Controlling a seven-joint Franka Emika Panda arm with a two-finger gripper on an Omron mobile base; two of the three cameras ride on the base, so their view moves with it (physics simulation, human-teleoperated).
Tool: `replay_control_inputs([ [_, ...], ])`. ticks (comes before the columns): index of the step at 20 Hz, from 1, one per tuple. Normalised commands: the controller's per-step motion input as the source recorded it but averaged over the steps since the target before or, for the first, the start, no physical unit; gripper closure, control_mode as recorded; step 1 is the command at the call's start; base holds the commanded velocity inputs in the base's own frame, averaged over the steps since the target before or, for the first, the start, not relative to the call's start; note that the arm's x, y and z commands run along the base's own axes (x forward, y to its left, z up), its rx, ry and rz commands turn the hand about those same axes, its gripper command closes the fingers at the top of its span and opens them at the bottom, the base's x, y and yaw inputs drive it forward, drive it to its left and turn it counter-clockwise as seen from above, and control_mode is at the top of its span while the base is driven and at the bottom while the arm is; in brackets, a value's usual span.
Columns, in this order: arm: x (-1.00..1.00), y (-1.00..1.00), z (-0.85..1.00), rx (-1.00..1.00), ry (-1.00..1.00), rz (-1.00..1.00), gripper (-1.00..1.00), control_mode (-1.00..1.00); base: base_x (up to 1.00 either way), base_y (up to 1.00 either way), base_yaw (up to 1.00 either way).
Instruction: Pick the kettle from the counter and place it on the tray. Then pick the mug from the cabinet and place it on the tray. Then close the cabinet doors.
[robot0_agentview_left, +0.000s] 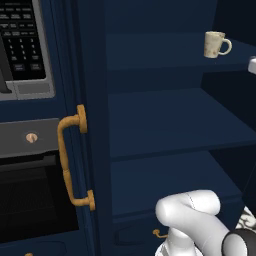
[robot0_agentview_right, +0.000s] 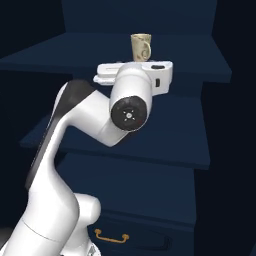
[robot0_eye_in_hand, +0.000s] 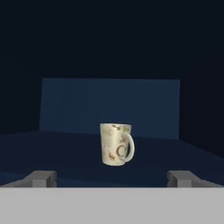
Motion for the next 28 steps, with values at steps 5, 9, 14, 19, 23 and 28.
replay_control_inputs([
  [5,0.22,-0.17,0.0,0.02,0.0,0.02,-1.0,-1.0,0.0,0.0,0.0],
  [9,0.25,-0.02,0.0,0.0,0.0,0.06,-1.0,-1.0,0.0,0.0,0.0],
  [14,0.14,-0.01,0.0,0.0,0.0,0.04,-1.0,-1.0,0.0,0.0,0.0],
  [19,0.17,-0.11,0.0,0.0,0.0,0.04,-1.0,-1.0,0.0,0.0,0.0],
  [23,0.26,-0.13,0.0,0.0,0.0,0.05,-1.0,-1.0,0.0,0.0,0.0],
  [28,0.25,-0.06,0.0,0.0,0.0,0.03,-1.0,-1.0,0.0,0.0,0.0],
])
